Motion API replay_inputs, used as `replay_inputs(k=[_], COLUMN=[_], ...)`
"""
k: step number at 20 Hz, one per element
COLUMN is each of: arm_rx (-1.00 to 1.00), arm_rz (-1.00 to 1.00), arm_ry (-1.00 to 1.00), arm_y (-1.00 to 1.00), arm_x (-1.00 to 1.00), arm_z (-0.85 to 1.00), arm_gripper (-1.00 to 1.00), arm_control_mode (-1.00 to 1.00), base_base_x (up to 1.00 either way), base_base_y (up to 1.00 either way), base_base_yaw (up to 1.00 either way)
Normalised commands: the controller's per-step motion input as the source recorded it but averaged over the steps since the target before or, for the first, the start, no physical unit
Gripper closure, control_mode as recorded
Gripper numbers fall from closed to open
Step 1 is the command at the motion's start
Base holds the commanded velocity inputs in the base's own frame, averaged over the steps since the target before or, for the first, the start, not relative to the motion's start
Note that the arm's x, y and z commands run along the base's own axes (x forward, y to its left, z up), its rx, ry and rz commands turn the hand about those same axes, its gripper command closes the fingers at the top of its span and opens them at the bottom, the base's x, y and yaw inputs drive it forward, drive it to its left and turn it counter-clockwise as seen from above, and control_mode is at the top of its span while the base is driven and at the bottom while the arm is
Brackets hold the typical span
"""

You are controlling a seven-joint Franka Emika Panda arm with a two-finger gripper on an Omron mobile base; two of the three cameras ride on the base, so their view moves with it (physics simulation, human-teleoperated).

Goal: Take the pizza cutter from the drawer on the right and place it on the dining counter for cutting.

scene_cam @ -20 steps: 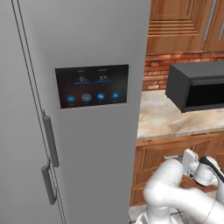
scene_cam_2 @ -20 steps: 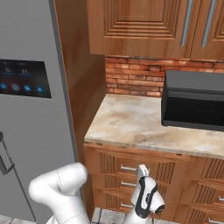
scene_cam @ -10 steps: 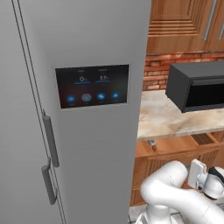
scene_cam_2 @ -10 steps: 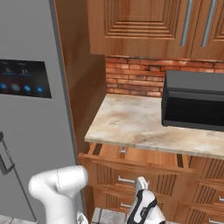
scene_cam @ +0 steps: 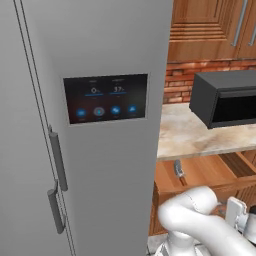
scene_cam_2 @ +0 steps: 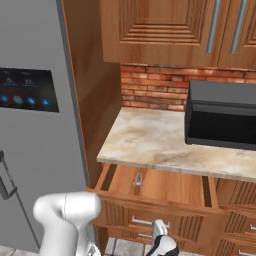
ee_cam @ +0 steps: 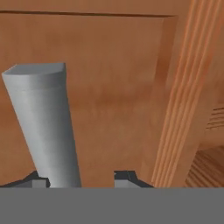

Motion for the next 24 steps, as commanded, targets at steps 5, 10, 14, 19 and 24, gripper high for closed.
replay_inputs(k=[5, 10, 14, 19, 24], arm_rx=[0.0, 0.0, 0.0, 0.0, 0.0], arm_rz=[0.0, 0.0, 0.0, 0.0, 0.0], arm_ry=[0.07, 0.06, 0.05, 0.01, 0.0], arm_y=[-0.21, -0.23, -0.22, -0.06, -0.01], arm_x=[-0.93, -0.97, -0.94, -0.37, -0.05], arm_z=[-0.45, -0.44, -0.41, -0.05, 0.0], arm_gripper=[1.0, 1.0, 1.0, 1.0, 1.0], arm_control_mode=[-1.0, -1.0, -1.0, -1.0, -1.0], base_base_x=[0.0, 0.0, 0.0, 0.0, 0.0], base_base_y=[0.0, 0.0, 0.0, 0.0, 0.0], base_base_yaw=[0.0, 0.0, 0.0, 0.0, 0.0])
